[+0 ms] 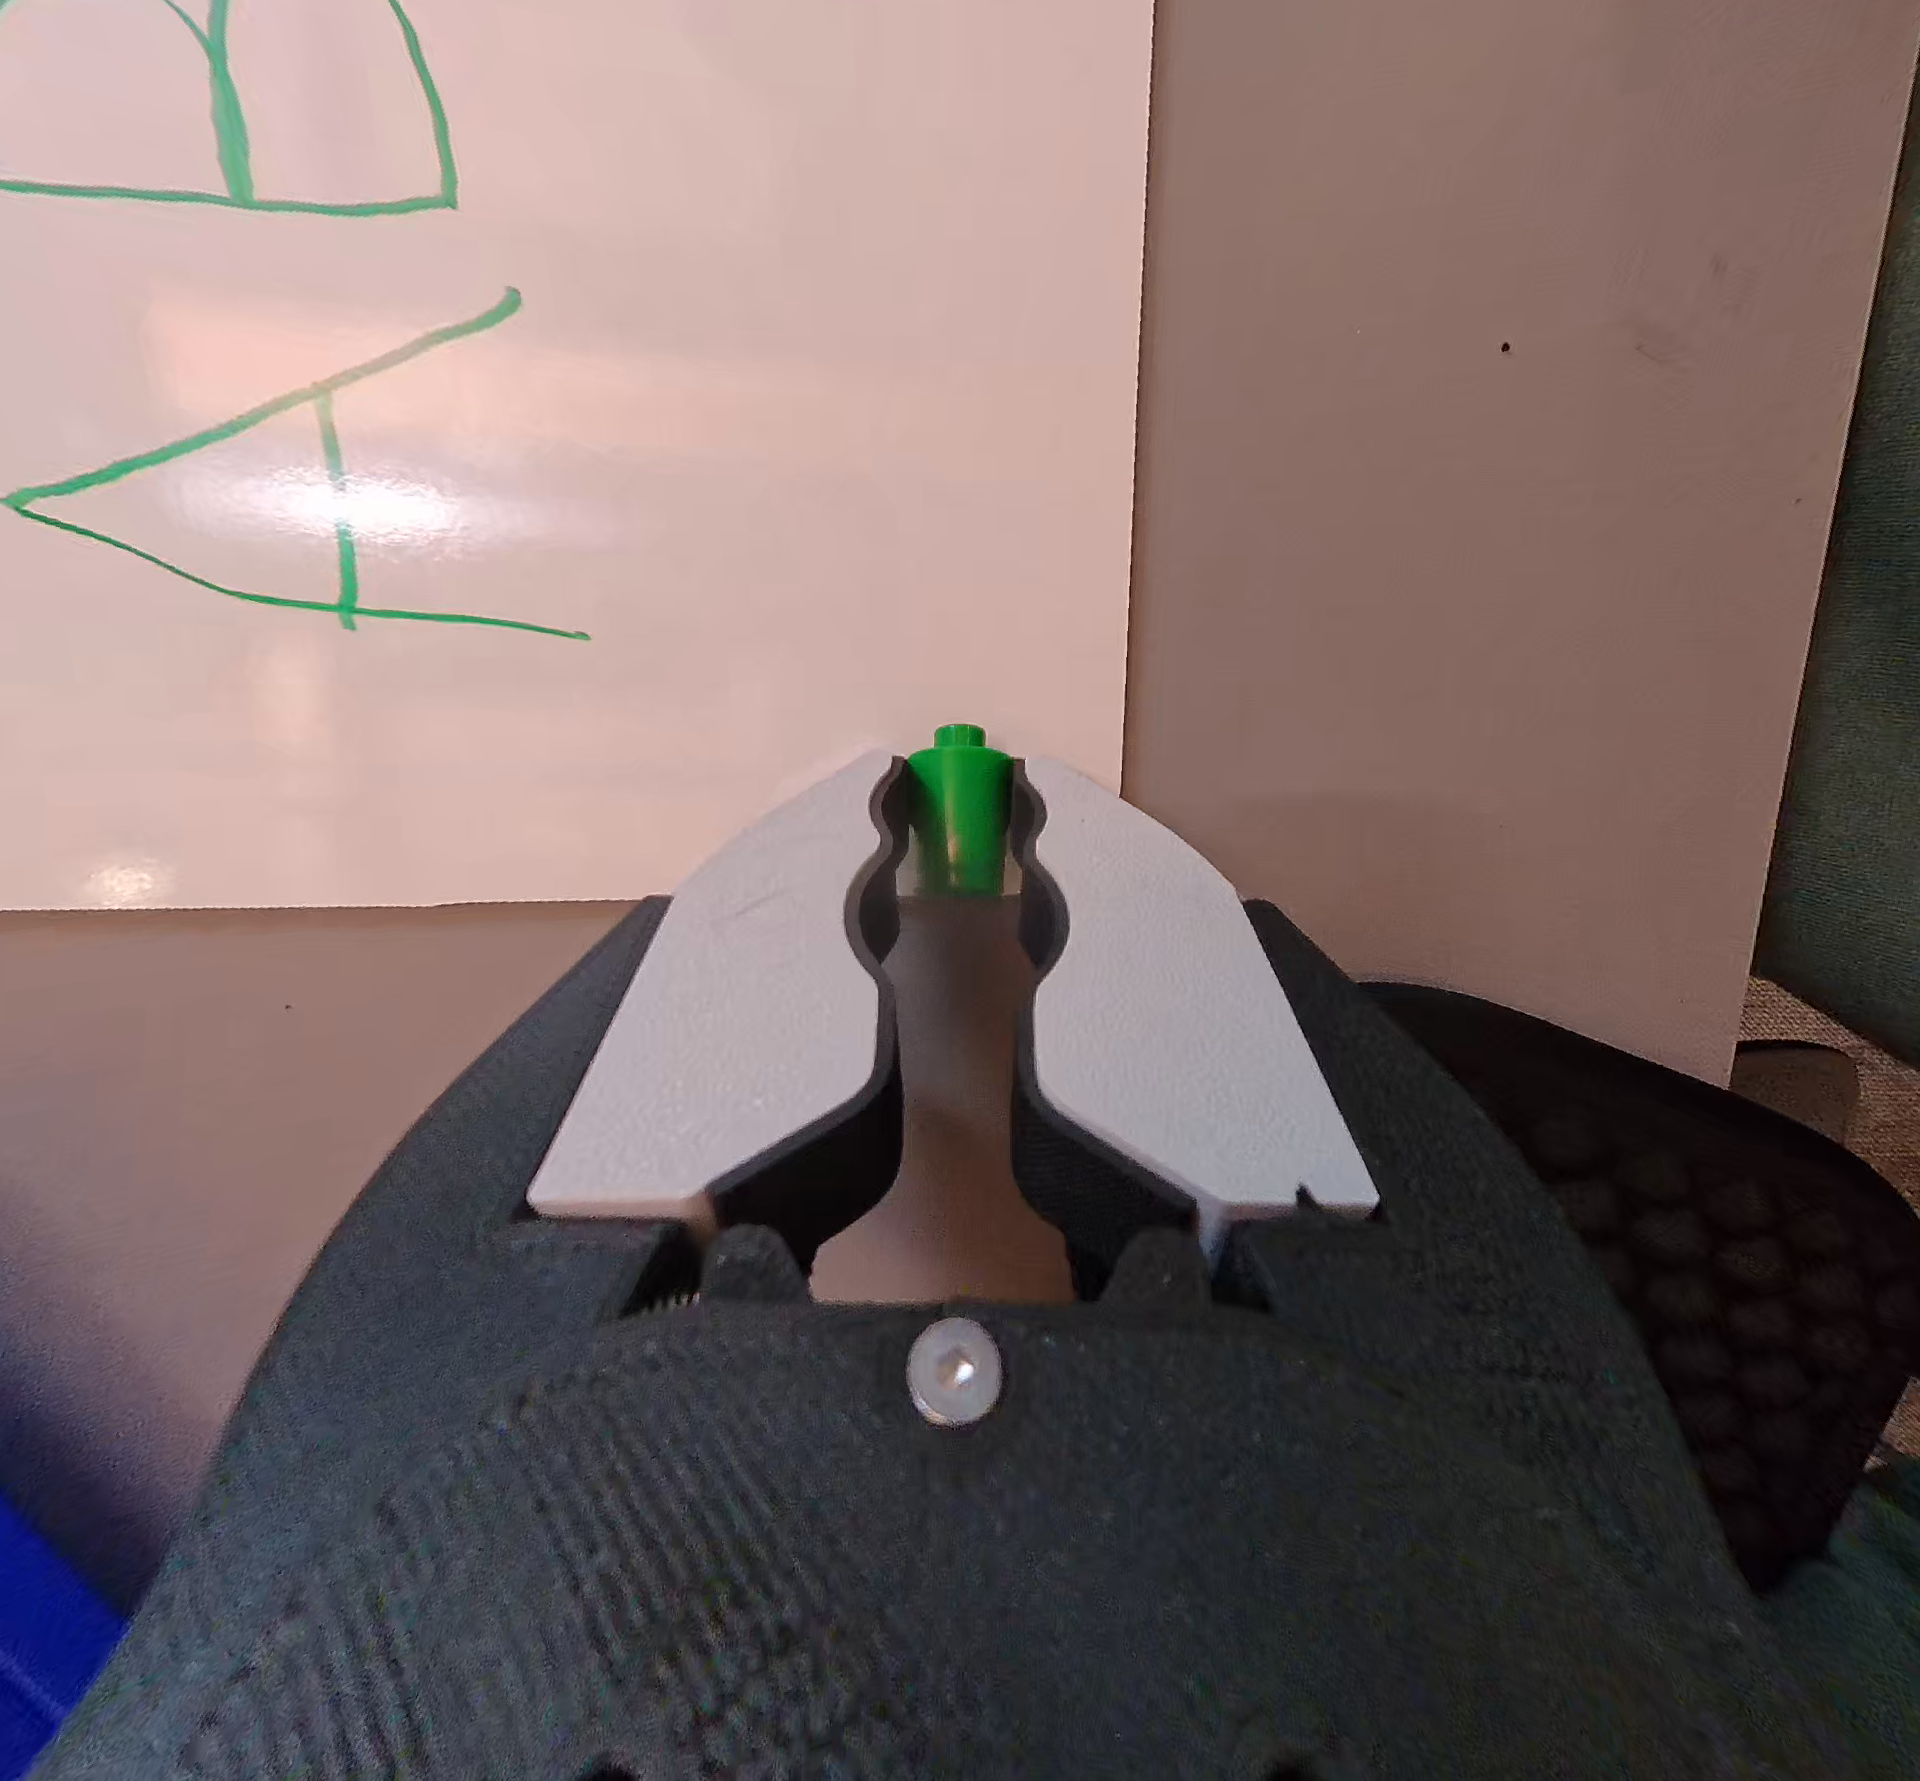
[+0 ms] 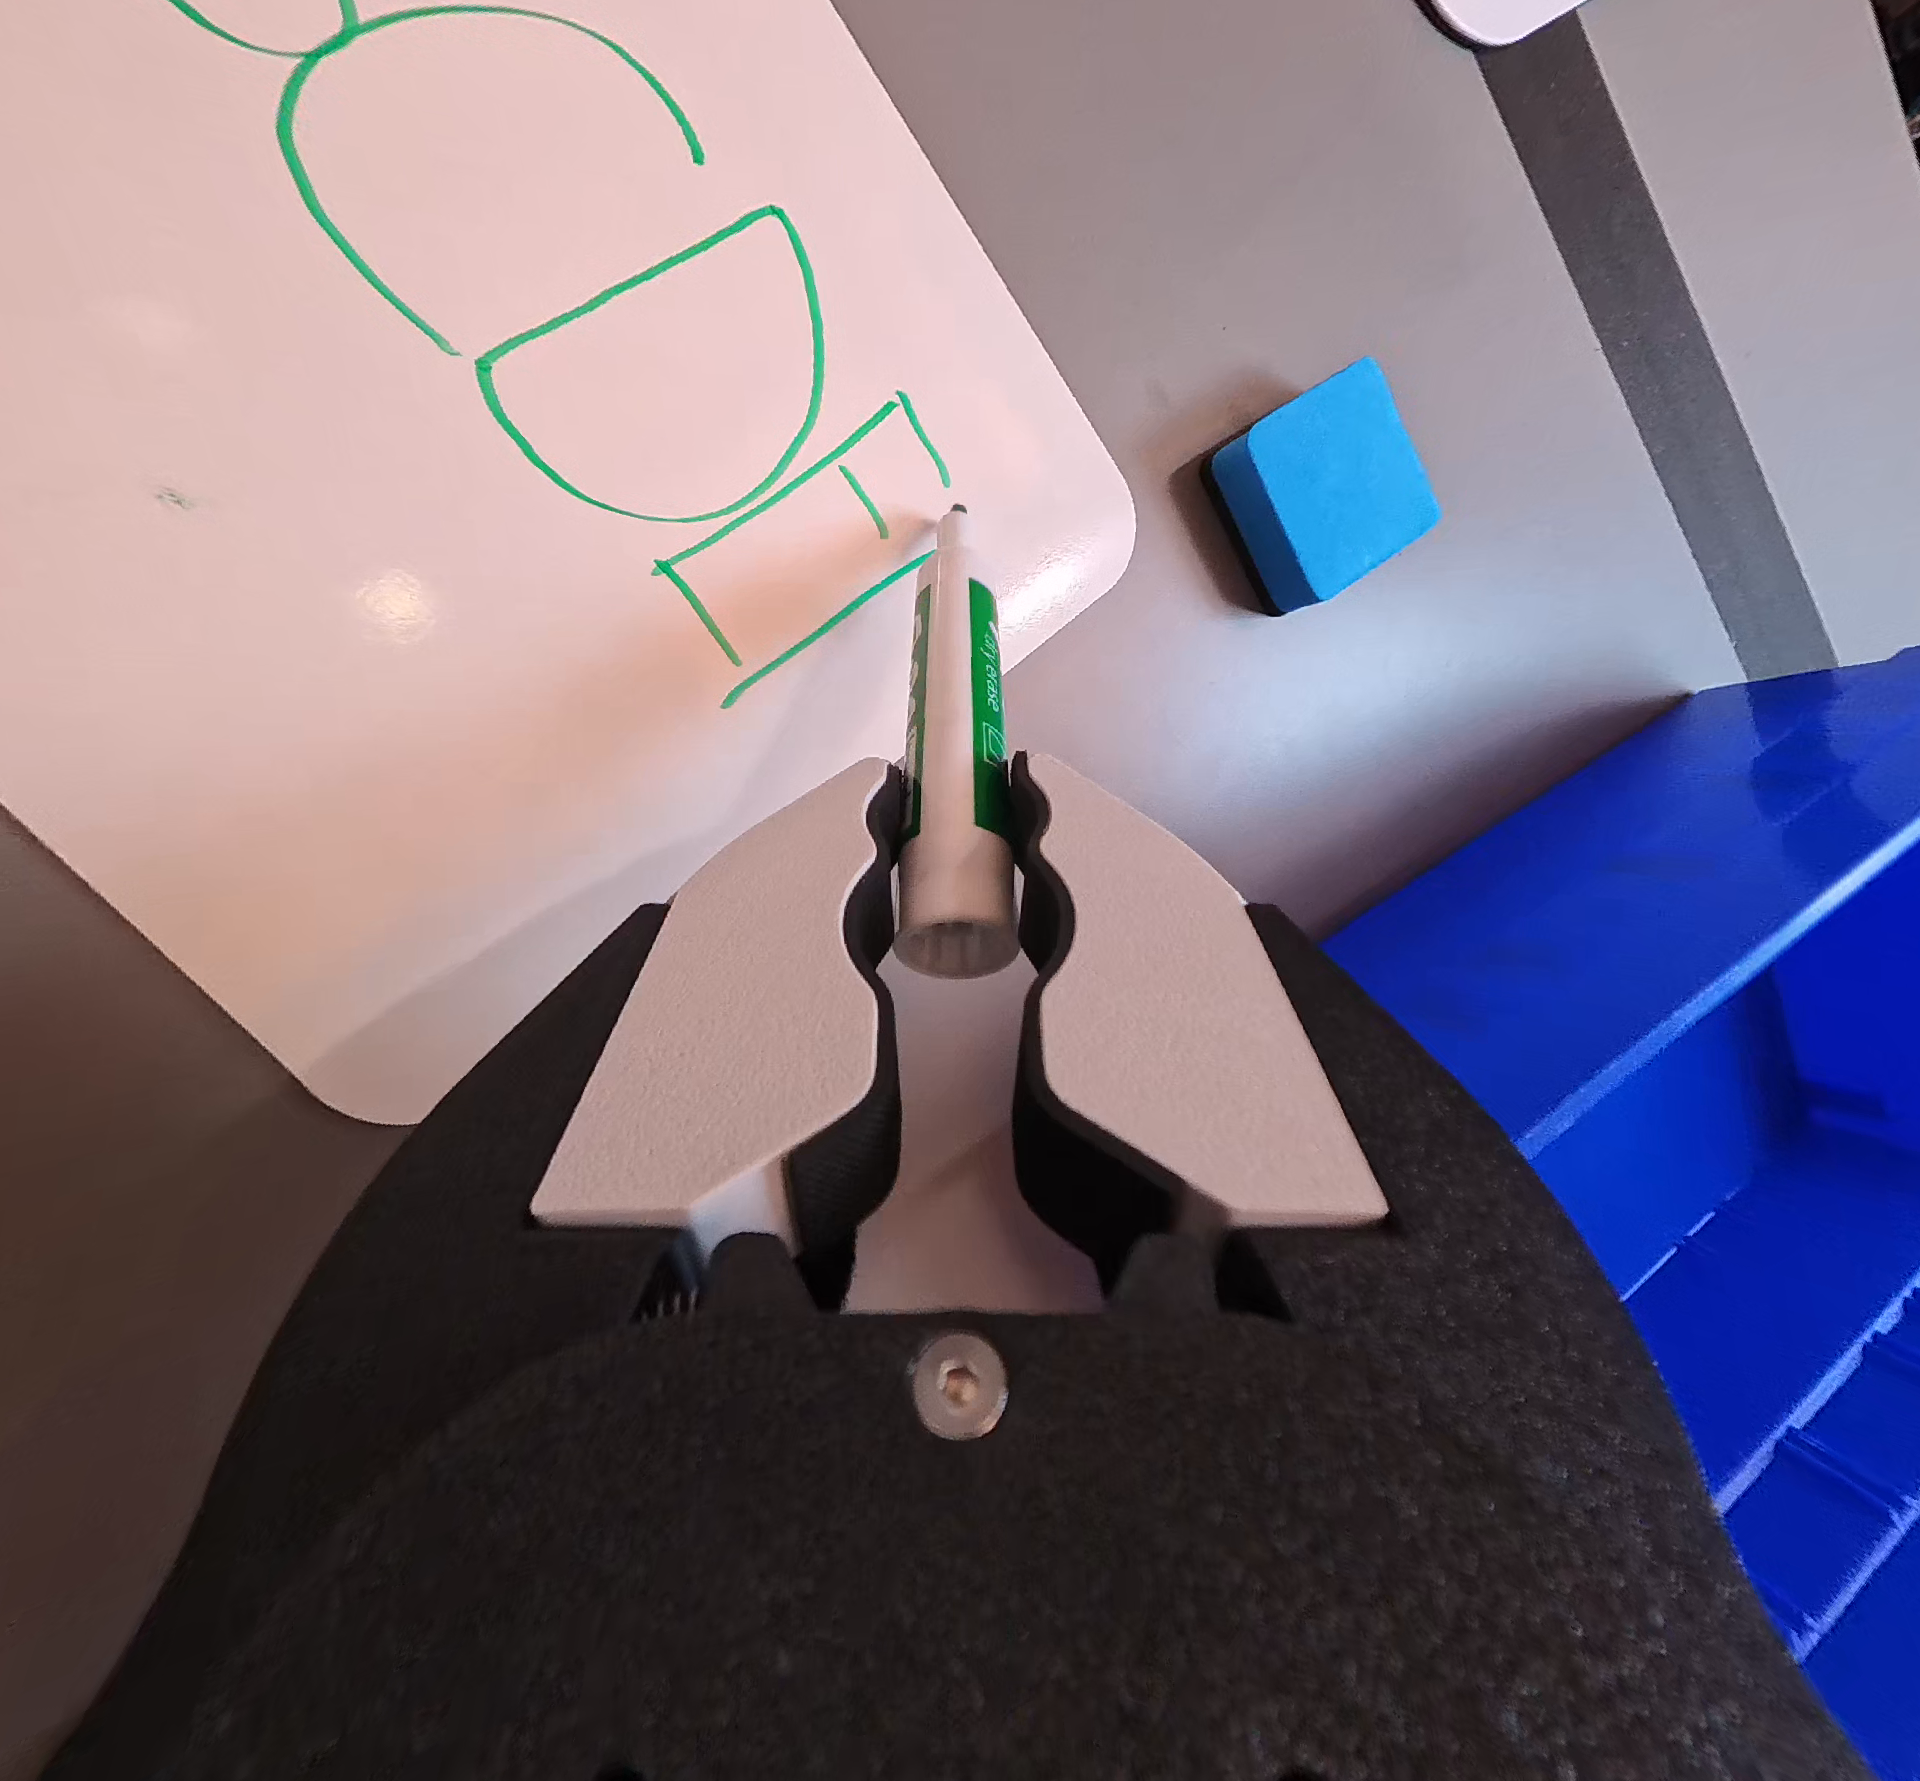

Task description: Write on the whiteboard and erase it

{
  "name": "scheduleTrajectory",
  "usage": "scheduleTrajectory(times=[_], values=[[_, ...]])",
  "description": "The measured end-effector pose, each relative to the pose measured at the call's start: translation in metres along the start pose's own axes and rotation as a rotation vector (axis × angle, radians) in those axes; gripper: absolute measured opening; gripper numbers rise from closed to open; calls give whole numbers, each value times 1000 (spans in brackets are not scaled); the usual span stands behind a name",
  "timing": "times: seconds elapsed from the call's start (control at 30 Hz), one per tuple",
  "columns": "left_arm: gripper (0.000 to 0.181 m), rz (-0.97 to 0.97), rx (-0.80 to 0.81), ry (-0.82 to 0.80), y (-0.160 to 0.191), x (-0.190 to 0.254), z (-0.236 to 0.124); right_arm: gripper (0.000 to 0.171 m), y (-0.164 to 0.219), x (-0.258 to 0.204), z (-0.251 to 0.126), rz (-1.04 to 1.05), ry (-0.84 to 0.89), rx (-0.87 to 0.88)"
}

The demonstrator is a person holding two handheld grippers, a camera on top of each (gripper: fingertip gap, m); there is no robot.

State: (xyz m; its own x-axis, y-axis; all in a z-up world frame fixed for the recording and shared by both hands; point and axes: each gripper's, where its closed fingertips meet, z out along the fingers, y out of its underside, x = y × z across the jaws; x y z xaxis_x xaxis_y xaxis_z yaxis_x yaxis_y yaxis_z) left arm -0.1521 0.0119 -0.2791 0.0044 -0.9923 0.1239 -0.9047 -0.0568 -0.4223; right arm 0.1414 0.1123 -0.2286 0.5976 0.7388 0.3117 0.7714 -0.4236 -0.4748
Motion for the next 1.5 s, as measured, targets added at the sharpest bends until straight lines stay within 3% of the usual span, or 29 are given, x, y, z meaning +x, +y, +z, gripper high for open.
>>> scheduleTrajectory(times=[0.67,1.5], values=[[19,-2,1,3,0,0,0,20,26,14,-5,14,39,-65],[19,2,-3,-2,-1,0,0,20,1,-13,-17,-20,-20,17]])
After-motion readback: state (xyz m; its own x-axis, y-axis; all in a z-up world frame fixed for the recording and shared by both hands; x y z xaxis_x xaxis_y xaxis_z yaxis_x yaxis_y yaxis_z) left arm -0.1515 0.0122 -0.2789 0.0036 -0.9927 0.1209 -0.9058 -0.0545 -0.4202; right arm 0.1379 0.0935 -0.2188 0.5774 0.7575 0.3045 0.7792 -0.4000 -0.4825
